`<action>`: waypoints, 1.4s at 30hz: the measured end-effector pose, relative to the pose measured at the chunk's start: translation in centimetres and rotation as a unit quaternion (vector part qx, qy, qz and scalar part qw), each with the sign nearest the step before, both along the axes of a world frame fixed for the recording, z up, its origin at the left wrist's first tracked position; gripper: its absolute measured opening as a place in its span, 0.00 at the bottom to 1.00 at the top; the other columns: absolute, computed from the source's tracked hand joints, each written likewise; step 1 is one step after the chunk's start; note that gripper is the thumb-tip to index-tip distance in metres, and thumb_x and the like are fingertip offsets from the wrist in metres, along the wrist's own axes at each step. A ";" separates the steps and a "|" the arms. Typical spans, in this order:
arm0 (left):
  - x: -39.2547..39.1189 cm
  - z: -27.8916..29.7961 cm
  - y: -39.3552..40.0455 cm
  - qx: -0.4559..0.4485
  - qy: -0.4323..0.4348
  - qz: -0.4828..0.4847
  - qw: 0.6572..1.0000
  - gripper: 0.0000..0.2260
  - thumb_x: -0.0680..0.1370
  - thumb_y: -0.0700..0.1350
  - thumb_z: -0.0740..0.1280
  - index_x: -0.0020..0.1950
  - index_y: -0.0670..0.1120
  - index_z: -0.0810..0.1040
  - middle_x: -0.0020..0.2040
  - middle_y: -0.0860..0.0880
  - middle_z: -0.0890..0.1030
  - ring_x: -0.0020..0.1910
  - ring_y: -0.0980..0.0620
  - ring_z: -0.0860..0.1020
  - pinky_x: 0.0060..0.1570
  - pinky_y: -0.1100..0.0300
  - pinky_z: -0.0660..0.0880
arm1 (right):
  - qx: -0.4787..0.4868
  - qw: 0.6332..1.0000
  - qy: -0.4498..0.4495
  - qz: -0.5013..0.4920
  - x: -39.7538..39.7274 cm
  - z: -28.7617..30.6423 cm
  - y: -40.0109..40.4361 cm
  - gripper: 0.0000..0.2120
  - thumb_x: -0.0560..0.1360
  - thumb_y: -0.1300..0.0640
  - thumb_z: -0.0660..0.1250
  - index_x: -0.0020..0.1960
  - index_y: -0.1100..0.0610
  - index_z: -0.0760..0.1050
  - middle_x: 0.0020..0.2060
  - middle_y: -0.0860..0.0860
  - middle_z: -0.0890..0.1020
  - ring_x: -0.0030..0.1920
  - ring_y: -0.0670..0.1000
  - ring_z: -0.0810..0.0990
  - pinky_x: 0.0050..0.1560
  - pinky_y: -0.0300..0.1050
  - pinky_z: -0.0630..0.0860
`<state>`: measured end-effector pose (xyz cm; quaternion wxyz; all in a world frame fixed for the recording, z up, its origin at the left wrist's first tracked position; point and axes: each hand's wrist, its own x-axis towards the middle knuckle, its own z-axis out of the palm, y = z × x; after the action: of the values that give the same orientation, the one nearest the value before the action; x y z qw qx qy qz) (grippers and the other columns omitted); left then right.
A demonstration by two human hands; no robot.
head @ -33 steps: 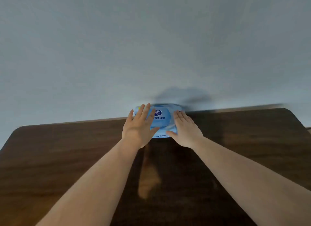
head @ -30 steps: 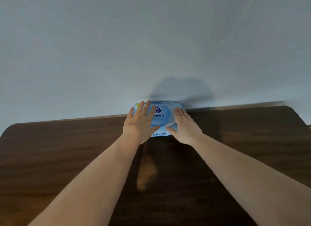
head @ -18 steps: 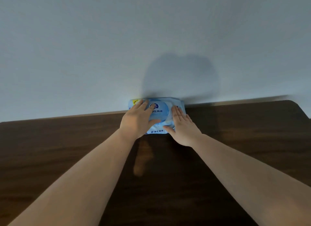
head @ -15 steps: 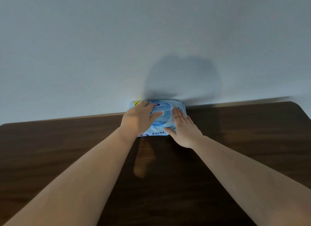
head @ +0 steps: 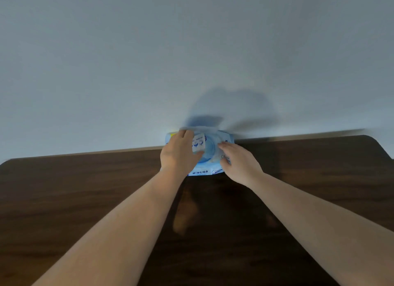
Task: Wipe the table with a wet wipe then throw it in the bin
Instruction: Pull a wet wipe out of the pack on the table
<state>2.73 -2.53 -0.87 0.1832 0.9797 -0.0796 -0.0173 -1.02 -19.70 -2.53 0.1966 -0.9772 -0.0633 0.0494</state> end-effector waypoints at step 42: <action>-0.8 1.3 4.1 -0.119 0.038 0.110 0.986 0.22 0.78 0.46 0.67 0.71 0.47 0.66 0.63 0.45 0.73 0.60 0.43 0.73 0.53 0.50 0.71 | 0.287 0.936 -0.089 -0.182 1.6 4.1 2.6 0.03 0.76 0.64 0.62 0.48 0.61 0.74 0.44 0.51 0.77 0.43 0.48 0.74 0.44 0.39 0.68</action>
<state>1.90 1.60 0.40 0.3026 0.9522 0.0338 -0.0245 0.58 -17.09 1.62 0.4679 -0.8743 0.0870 -0.0951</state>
